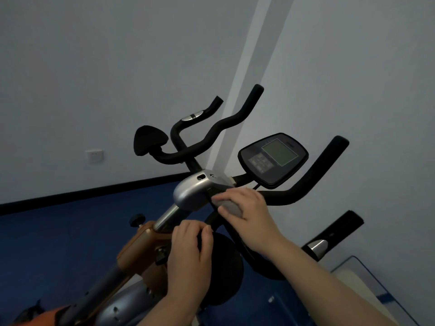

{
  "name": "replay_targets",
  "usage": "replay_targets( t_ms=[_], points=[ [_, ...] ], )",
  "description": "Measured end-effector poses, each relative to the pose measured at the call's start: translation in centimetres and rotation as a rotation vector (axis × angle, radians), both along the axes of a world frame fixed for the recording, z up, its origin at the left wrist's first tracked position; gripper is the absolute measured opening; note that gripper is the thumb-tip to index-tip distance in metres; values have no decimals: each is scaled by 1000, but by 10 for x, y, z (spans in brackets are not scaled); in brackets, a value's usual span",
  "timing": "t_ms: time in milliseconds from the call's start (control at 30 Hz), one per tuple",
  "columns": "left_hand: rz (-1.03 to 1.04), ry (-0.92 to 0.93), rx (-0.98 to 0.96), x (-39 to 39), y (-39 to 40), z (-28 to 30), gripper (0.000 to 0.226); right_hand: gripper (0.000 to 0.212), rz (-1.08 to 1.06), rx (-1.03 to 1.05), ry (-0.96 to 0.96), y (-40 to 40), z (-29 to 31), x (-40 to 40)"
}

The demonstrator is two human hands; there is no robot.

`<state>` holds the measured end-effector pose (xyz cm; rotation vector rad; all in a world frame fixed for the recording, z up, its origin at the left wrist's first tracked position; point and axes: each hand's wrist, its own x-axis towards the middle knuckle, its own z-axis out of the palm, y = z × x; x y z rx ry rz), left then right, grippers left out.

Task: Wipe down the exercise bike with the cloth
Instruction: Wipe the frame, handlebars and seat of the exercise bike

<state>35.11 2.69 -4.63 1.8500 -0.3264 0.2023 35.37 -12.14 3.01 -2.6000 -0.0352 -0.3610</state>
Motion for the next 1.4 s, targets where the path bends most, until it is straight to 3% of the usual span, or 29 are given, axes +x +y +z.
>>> replay_targets(
  t_ms=[133, 200, 300, 433, 467, 567, 767, 833, 933, 1067, 1133, 1300, 1400],
  points=[
    [7, -21, 0, 3, 0, 0, 17, 27, 6, 410, 77, -8, 26, 7],
    [15, -25, -2, 2, 1, 0, 17, 29, 55, 483, 93, -13, 37, 9],
    [22, -29, -7, 0, 1, 0, 17, 27, -9, 331, 14, -21, 39, 14],
    [41, -29, -2, -1, 1, 1, 17, 20, -18, -254, -39, -30, 29, 25],
    [46, -31, 7, -2, 0, 2, 18, 20, -15, -272, -74, -32, 28, 26],
    [73, -29, 27, -3, 0, 6, 20, 16, 24, -12, -110, -38, 32, 25],
    [102, -125, 160, -3, -1, 13, 21, 17, 174, 286, 101, -41, 40, 33],
    [118, -194, 245, 0, -4, 18, 20, 20, 144, 134, 116, -46, 41, 40],
    [119, -209, 277, 7, -11, 28, 13, 27, 9, -316, 36, -53, 36, 42],
    [148, -183, 356, 14, -21, 37, 11, 22, -104, -628, -136, -44, 27, 36],
    [182, -221, 411, 11, -21, 34, 9, 32, -123, -637, -90, -34, 12, 28],
    [106, -295, 370, 5, -11, 23, 5, 77, -207, -431, -19, -12, -7, 16],
    [72, -336, 348, 6, -6, 22, 14, 61, -121, -445, -10, -5, -7, 16]
  ],
)
